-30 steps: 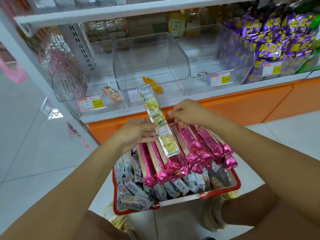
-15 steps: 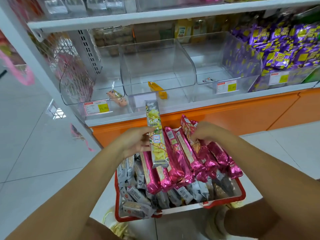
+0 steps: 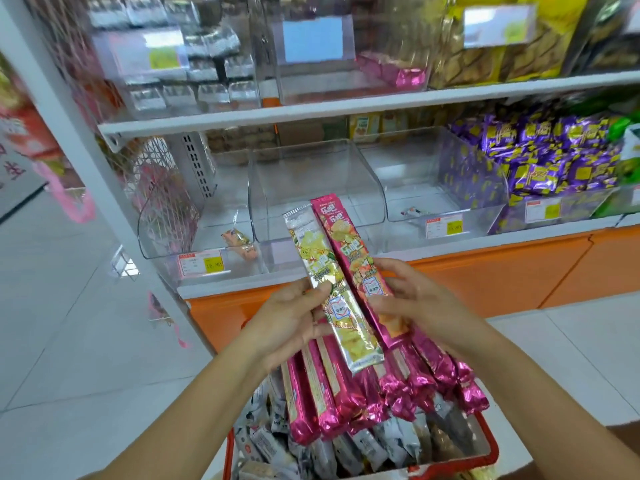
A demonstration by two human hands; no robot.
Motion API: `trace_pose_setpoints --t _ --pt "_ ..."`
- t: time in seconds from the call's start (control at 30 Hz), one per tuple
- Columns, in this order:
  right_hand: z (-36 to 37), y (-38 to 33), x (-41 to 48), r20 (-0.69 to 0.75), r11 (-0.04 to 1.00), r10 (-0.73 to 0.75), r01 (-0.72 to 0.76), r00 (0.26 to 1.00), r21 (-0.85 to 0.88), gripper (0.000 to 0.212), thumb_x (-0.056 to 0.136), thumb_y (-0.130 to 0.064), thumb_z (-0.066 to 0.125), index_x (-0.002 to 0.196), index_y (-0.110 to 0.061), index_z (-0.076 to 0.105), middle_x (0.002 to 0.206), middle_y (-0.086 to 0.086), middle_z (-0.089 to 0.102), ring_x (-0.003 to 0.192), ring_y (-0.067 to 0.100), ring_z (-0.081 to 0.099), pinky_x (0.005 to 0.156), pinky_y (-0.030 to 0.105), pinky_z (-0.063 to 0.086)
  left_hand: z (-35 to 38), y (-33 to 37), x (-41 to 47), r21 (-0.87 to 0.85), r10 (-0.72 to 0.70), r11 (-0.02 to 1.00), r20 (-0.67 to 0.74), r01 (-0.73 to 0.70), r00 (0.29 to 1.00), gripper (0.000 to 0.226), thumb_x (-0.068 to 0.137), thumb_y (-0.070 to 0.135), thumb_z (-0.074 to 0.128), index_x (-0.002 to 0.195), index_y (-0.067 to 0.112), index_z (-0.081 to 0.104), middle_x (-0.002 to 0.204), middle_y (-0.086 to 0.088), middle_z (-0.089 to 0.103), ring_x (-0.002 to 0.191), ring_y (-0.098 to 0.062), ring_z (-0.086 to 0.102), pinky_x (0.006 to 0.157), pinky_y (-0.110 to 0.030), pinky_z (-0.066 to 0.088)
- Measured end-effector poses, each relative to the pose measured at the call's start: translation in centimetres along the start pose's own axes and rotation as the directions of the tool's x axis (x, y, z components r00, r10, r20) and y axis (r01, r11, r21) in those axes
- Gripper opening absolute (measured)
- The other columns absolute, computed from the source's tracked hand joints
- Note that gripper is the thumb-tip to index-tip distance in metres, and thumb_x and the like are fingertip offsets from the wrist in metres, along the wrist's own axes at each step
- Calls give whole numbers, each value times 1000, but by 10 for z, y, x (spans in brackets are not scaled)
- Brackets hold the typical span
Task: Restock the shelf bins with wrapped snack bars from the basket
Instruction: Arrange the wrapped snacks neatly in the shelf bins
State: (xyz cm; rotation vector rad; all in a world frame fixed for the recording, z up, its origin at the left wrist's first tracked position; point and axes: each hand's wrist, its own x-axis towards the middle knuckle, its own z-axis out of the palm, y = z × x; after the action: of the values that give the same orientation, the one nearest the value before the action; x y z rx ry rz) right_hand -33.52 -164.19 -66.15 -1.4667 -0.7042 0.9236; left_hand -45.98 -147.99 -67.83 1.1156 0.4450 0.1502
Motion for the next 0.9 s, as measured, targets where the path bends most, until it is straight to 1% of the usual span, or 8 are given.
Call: trace_pose_setpoints --t 0.1,0.23,0.37,0.47,0.6,0.73,0.8,0.9 --pt "12 -21 -4 -34 965 -149 138 988 -224 51 73 -16 80 114 -38 60 107 -13 71 99 4 66 81 15 51 9 20 -10 100 106 989 -2 -105 994 47 87 26 65 126 5 51 122 -11 64 113 -24 60 93 -48 51" --pt "21 -57 -5 -59 895 -289 248 956 -371 45 69 -24 84 108 -38 67 98 -10 73 92 14 69 87 33 53 18 53 -26 285 272 923 -9 -258 962 44 85 31 61 124 12 53 118 -15 65 112 -31 61 99 -57 44" --pt "23 -100 0 -105 888 -382 333 918 -317 32 70 -9 81 90 -31 68 86 -2 73 78 17 69 68 26 58 19 95 -40 406 355 848 39 -339 934 50 85 44 66 129 23 53 124 -7 63 115 -21 60 100 -49 46" --pt "22 -134 8 -119 846 -476 416 871 -334 29 70 -7 78 85 -30 68 75 -10 72 66 3 65 61 11 49 16 125 -50 517 406 768 65 -379 912 42 81 39 55 118 21 59 109 -2 67 96 -13 66 88 -35 54" --pt "15 -189 23 -124 781 -540 441 832 -442 26 74 -17 78 96 -27 69 73 -1 62 68 9 57 67 18 42 5 175 -56 620 478 694 -15 -367 878 21 91 27 52 96 11 65 70 8 63 60 0 59 57 -15 49" --pt "5 -244 56 -141 772 -495 360 857 -523 60 60 -40 78 115 -22 64 97 0 70 87 13 67 79 26 48 -9 247 -42 767 596 570 -138 -296 791 28 93 36 55 108 15 64 66 0 59 51 -9 50 52 -19 41" --pt "3 -267 74 -151 748 -529 375 835 -548 42 69 -32 79 107 -22 67 98 1 71 84 12 68 73 25 52 -14 284 -30 846 663 481 -180 -230 727 28 91 43 57 112 25 58 61 2 50 46 -9 43 47 -20 32" --pt "-2 -300 98 -169 713 -569 380 805 -589 14 81 -24 73 92 -16 69 85 0 69 59 -3 64 54 12 49 -14 333 -5 904 711 387 -167 -183 683 29 92 39 58 114 20 56 80 1 53 62 -14 47 49 -18 36"
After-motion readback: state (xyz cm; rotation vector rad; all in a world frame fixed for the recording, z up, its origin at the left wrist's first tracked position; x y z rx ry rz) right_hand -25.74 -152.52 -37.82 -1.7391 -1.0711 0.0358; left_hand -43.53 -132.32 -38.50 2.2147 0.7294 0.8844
